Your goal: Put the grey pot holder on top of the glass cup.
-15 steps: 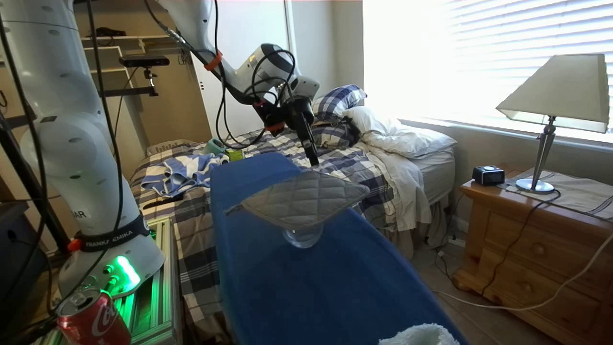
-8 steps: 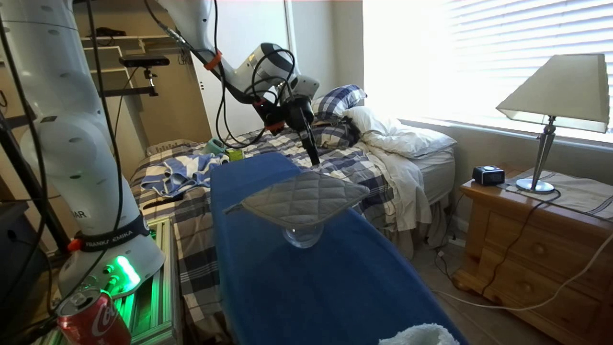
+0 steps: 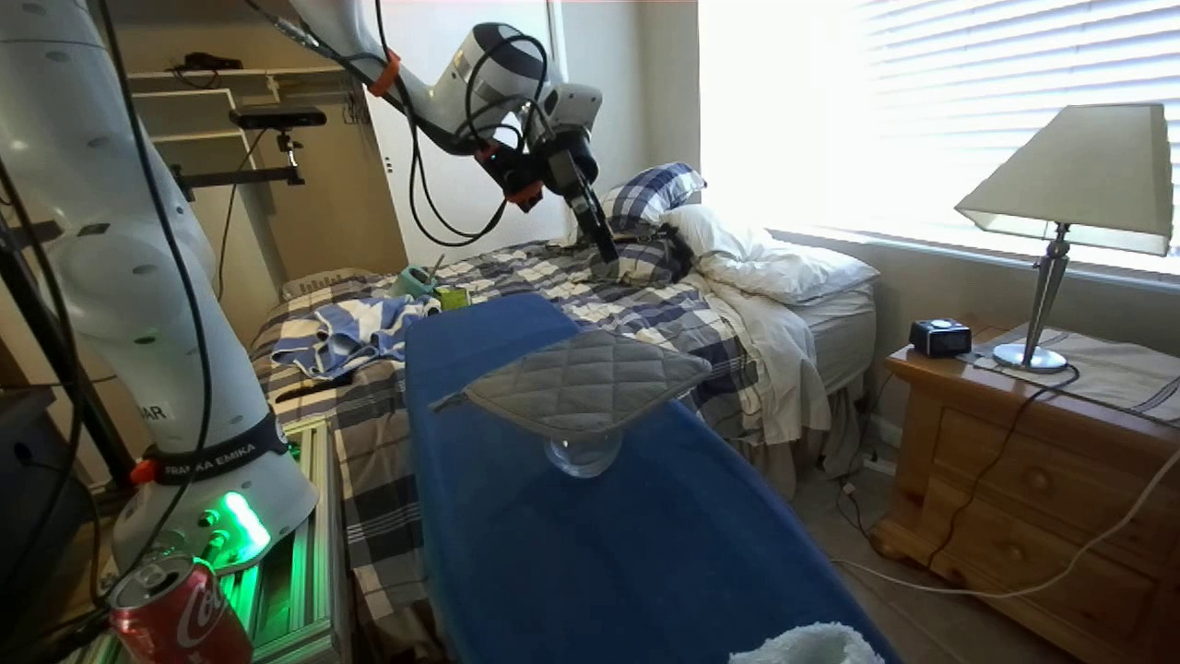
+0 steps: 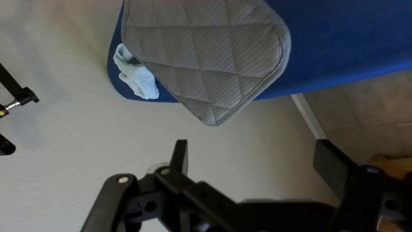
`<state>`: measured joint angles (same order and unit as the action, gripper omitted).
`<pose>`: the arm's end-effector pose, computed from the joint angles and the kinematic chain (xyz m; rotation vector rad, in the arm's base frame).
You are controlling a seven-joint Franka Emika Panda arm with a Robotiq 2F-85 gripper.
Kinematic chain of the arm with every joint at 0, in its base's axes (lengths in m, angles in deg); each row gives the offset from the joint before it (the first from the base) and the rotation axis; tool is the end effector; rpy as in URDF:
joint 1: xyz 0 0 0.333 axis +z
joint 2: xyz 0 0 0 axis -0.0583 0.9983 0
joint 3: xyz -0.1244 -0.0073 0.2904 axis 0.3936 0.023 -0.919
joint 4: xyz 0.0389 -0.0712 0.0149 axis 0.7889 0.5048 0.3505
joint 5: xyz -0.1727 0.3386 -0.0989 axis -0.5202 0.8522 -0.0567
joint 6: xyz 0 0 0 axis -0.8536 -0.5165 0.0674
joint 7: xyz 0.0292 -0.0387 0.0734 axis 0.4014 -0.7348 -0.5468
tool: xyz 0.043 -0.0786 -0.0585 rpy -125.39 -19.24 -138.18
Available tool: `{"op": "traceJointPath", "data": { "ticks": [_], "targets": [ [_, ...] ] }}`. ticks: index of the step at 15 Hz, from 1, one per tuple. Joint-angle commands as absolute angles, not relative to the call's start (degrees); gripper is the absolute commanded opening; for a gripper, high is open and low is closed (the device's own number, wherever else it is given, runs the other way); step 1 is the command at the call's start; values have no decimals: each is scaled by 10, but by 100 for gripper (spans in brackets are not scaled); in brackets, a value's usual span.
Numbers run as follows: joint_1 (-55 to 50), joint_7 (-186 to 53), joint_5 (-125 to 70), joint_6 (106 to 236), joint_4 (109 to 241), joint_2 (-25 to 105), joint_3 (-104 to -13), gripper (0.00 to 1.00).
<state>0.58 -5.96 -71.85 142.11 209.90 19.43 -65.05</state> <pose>0.4945 -0.0047 0.4014 2.2156 -0.7677 0.2489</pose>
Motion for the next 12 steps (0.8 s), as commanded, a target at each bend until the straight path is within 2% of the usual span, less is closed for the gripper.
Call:
{"op": "traceJointPath", "data": {
  "ticks": [1,8,12],
  "targets": [
    [-4,-66,-686,1419,2109,125,-651,100],
    [-30,-31,-641,1408,2107,56,-648,100],
    [-42,-34,-640,1408,2097,61,-655,100]
  ]
}}
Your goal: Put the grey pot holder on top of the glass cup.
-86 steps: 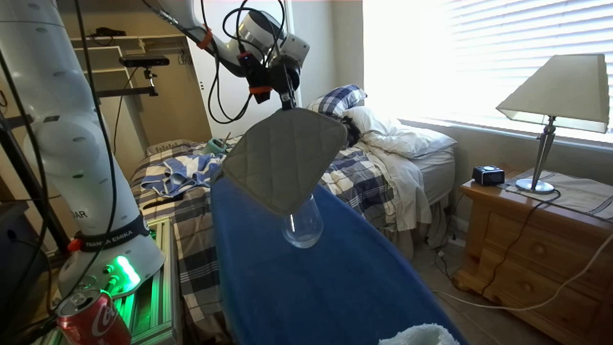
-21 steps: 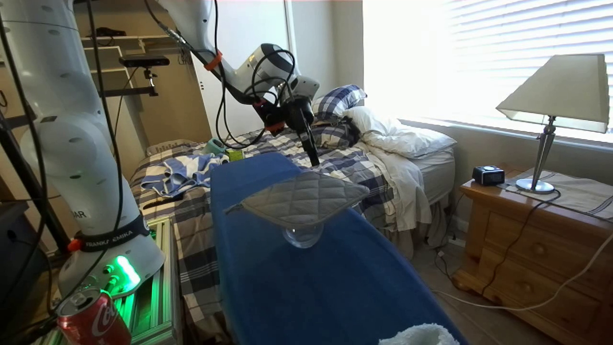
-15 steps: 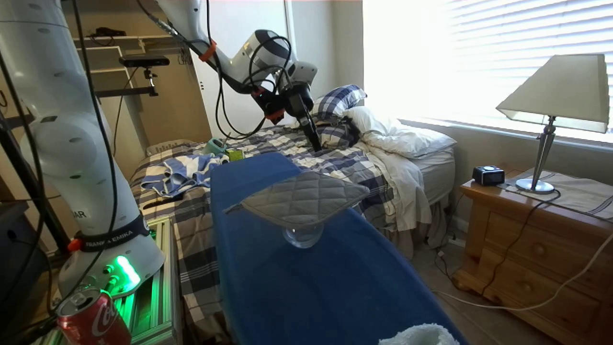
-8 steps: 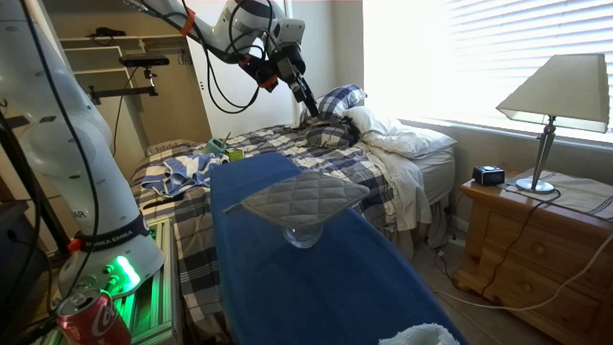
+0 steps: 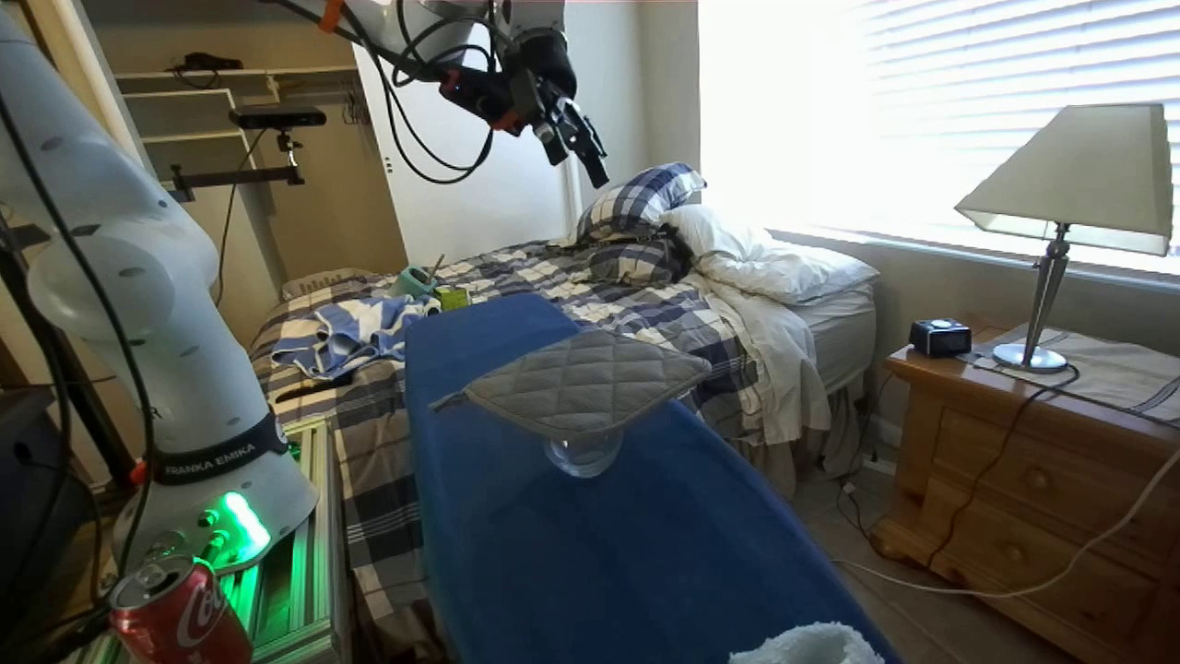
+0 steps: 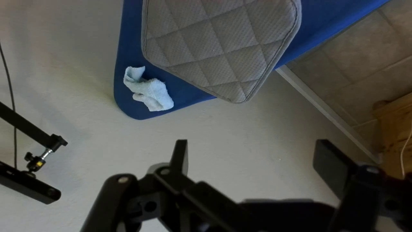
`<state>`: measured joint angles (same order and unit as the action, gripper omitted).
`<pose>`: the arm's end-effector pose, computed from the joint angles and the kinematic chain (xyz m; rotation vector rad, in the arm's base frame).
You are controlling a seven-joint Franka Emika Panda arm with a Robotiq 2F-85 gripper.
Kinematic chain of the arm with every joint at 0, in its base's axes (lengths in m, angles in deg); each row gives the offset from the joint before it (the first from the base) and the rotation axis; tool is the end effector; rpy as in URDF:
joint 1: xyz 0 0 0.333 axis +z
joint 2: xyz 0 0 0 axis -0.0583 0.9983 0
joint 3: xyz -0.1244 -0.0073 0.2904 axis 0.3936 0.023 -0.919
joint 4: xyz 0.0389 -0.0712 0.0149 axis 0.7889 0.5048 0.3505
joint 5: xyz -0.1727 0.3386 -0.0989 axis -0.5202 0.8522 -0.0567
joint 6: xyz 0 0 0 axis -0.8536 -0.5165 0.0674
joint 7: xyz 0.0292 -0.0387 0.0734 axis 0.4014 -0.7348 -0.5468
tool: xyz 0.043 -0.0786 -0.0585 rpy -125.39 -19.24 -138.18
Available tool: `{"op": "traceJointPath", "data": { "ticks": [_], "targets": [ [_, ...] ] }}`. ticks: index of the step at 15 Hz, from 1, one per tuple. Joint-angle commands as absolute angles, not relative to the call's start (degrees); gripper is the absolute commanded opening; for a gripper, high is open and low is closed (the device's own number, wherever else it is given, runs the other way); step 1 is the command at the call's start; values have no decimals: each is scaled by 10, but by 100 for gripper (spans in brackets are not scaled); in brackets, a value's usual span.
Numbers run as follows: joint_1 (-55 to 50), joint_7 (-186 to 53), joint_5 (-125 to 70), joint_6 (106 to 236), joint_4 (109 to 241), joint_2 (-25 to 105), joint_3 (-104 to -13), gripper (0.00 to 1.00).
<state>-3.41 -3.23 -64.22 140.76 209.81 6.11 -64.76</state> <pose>0.4587 -0.0359 0.5057 2.2302 -1.1376 0.3931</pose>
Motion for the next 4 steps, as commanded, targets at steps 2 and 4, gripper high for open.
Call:
{"op": "traceJointPath", "data": {
  "ticks": [2,4],
  "targets": [
    [-46,-32,-633,1403,2097,56,-655,100],
    [-46,-30,-632,1402,2097,56,-655,100]
  ]
}}
